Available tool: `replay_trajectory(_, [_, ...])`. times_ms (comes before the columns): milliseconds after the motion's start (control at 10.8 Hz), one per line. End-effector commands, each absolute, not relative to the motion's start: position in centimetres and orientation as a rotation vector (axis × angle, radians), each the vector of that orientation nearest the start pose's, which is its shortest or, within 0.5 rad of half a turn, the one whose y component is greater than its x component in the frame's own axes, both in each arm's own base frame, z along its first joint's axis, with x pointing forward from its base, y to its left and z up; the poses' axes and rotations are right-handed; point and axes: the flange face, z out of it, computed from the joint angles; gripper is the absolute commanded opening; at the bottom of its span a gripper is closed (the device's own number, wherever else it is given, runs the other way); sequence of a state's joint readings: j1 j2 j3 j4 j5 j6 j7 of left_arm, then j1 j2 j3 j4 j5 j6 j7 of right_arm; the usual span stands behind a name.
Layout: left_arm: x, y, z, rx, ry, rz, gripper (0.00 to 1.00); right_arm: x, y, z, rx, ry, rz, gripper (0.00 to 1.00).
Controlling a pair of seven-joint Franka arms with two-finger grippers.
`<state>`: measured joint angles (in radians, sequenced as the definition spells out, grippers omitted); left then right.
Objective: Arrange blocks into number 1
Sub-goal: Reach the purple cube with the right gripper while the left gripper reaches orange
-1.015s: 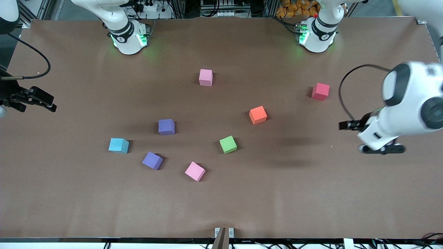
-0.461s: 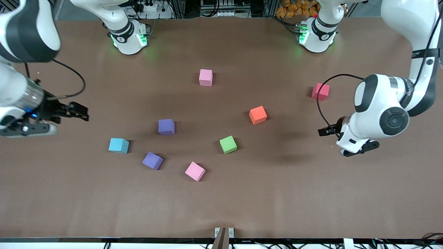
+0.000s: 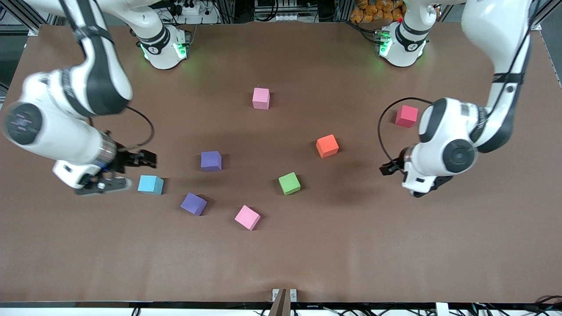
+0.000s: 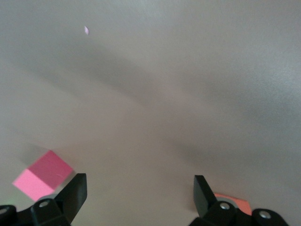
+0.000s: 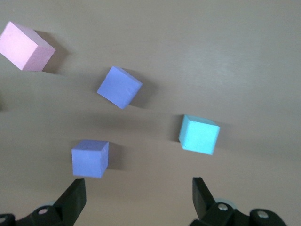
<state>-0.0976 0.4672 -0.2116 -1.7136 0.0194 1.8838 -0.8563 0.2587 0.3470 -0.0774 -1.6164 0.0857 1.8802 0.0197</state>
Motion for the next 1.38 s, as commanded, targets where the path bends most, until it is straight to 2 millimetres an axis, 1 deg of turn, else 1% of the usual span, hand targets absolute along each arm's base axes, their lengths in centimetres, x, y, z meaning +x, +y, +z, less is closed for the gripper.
replay_trajectory(0, [60.0, -20.9, 28.8, -2.877, -0.918, 0.426, 1.00, 64.0, 15.5, 38.0, -3.097, -0.057, 0.175, 1.00])
replay_trajectory(92, [59.5, -22.4, 28.0, -2.865, -0.926, 0.431, 1.00, 63.9, 17.0, 36.0, -3.105, -0.026, 0.190, 1.00])
replay_trajectory(185, [58.9, -24.1, 27.4, -2.862, -0.931, 0.443, 1.00, 63.3, 17.6, 33.6, -3.094, -0.001, 0.199, 1.00])
replay_trajectory(277, [57.9, -26.5, 27.2, -2.869, -0.919, 0.447, 1.00, 62.4, 18.3, 31.1, -3.044, 0.044, 0.227, 1.00])
replay_trajectory(369, [57.2, -28.1, 26.7, -2.876, -0.901, 0.453, 1.00, 61.7, 19.0, 29.6, -3.008, 0.075, 0.241, 1.00])
replay_trajectory(461, [56.6, -29.7, 26.5, -2.898, -0.885, 0.450, 1.00, 61.2, 20.0, 28.6, -3.008, 0.058, 0.261, 1.00])
replay_trajectory(554, [55.9, -31.3, 26.2, -2.919, -0.867, 0.449, 1.00, 60.9, 20.4, 28.2, -3.010, 0.046, 0.271, 1.00])
replay_trajectory(646, [55.2, -32.7, 26.2, -2.930, -0.845, 0.440, 1.00, 60.6, 21.1, 27.3, -3.016, 0.010, 0.292, 1.00])
replay_trajectory(738, [54.9, -33.3, 26.1, -2.934, -0.854, 0.425, 1.00, 60.2, 21.7, 26.4, -3.025, -0.015, 0.314, 1.00])
replay_trajectory(830, [54.1, -34.1, 25.7, -2.938, -0.846, 0.418, 1.00, 59.3, 22.3, 25.3, -3.035, -0.038, 0.340, 1.00])
replay_trajectory(1015, [52.3, -34.3, 25.2, -2.946, -0.834, 0.392, 1.00, 58.7, 23.3, 24.3, -3.059, -0.096, 0.333, 1.00])
replay_trajectory(1107, [51.4, -34.0, 25.3, -2.953, -0.829, 0.372, 1.00, 58.6, 23.5, 24.0, -3.077, -0.123, 0.328, 1.00])
replay_trajectory(1292, [49.5, -34.6, 25.2, -2.982, -0.799, 0.351, 1.00, 58.4, 23.5, 23.4, -3.081, -0.126, 0.312, 1.00])
